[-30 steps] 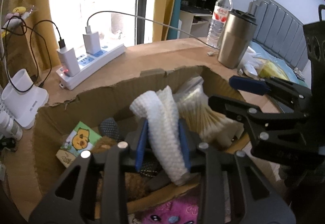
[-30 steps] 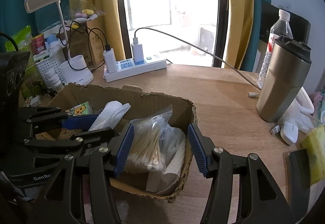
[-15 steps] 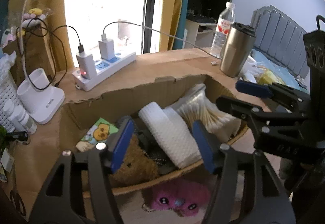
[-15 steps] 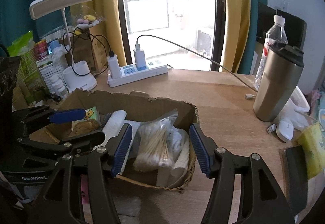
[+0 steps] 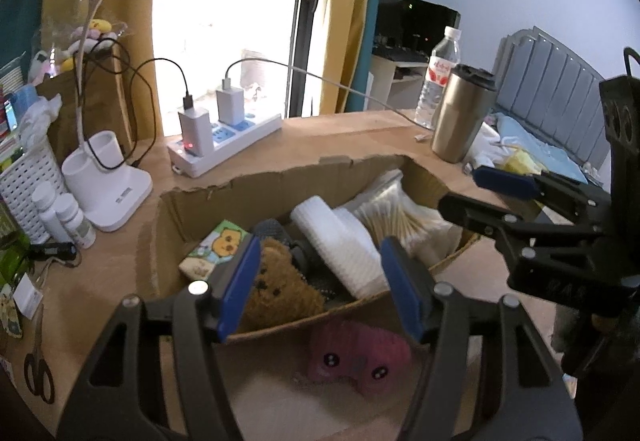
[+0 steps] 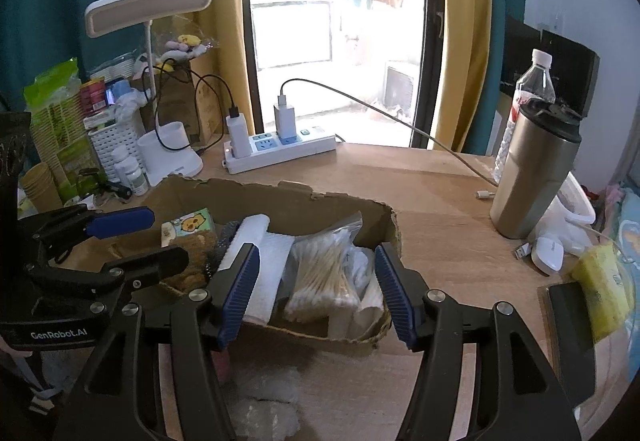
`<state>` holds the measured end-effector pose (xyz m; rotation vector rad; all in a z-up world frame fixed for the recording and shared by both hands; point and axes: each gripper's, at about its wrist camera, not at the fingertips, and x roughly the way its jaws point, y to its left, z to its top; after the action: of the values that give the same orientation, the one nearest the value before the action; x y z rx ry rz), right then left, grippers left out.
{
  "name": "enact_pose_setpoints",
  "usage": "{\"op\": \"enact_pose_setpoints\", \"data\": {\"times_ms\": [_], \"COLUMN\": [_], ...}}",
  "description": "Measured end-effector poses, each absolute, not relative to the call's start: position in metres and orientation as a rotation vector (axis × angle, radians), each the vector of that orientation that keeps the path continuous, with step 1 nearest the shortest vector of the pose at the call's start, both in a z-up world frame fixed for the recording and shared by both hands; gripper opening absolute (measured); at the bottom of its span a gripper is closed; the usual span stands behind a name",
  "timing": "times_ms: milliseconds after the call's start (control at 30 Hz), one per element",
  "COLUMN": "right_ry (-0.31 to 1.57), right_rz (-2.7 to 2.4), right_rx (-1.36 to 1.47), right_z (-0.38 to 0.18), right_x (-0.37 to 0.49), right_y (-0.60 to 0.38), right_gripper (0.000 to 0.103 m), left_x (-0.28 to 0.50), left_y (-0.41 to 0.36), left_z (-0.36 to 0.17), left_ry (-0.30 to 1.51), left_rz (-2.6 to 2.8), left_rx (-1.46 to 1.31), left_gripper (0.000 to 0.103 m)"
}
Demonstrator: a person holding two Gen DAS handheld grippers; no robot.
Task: Organize soft objects
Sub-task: 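Move both open tools from the box toward the pink plush and bubble wrap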
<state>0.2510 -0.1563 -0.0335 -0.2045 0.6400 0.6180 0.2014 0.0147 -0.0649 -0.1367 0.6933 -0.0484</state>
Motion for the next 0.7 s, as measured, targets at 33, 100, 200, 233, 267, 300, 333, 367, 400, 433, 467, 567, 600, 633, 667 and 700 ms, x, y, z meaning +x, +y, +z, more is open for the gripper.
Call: {"op": "enact_pose_setpoints", "data": {"times_ms": [33, 100, 200, 233, 267, 300, 333, 367, 400, 433, 467, 567, 600, 633, 667, 700], "right_ry": [0.638, 0.635, 0.630, 0.628, 0.628, 0.627, 0.627, 0.626, 0.625, 0.625, 0.625, 0.624, 0.623, 0.623, 0.623, 0.623], "right_rz": [0.618, 0.616, 0.613, 0.612, 0.611, 0.610, 0.610, 0.609, 0.609, 0.609, 0.609, 0.609, 0.609, 0.608, 0.607, 0.606], "right_rx": [-0.206, -0.208, -0.212, -0.213, -0.214, -0.214, -0.214, -0.214, -0.215, -0.215, -0.215, -0.217, -0.218, -0.219, -0.220, -0.220], "right_z": [-0.033, -0.031, -0.030, -0.029, -0.029, -0.028, -0.028, -0.028, -0.028, -0.027, -0.027, -0.027, -0.027, -0.027, -0.028, -0.028], "right_x": [0.249, 0.245, 0.238, 0.236, 0.234, 0.232, 0.230, 0.228, 0.227, 0.225, 0.223, 0.220, 0.217, 0.215, 0.212, 0.210], "right_y": [-0.156, -0.157, -0.158, -0.158, -0.159, -0.159, -0.159, -0.159, -0.159, -0.160, -0.160, -0.160, -0.160, -0.161, -0.161, -0.162], "right_gripper": [0.063, 0.063, 0.065, 0.066, 0.067, 0.067, 0.068, 0.069, 0.069, 0.069, 0.069, 0.069, 0.069, 0.069, 0.070, 0.070], "left_x": [0.199, 0.195, 0.190, 0.188, 0.186, 0.185, 0.182, 0.180, 0.178, 0.176, 0.174, 0.170, 0.169, 0.166, 0.165, 0.165], "left_y": [0.015, 0.015, 0.015, 0.015, 0.015, 0.015, 0.015, 0.014, 0.014, 0.014, 0.014, 0.014, 0.013, 0.012, 0.012, 0.012], "left_z": [-0.064, -0.063, -0.062, -0.062, -0.061, -0.061, -0.061, -0.061, -0.061, -0.061, -0.061, -0.061, -0.061, -0.061, -0.061, -0.061], "left_ry": [0.691, 0.686, 0.681, 0.680, 0.679, 0.678, 0.675, 0.675, 0.674, 0.673, 0.673, 0.671, 0.670, 0.670, 0.670, 0.670], "left_rz": [-0.049, -0.049, -0.050, -0.050, -0.050, -0.050, -0.050, -0.050, -0.050, -0.050, -0.050, -0.050, -0.051, -0.051, -0.051, -0.052], "left_rx": [-0.137, -0.139, -0.141, -0.143, -0.143, -0.143, -0.144, -0.144, -0.145, -0.146, -0.146, -0.148, -0.149, -0.149, -0.150, -0.150], "left_gripper": [0.064, 0.064, 0.064, 0.064, 0.064, 0.064, 0.064, 0.064, 0.064, 0.064, 0.064, 0.064, 0.064, 0.064, 0.064, 0.064]}}
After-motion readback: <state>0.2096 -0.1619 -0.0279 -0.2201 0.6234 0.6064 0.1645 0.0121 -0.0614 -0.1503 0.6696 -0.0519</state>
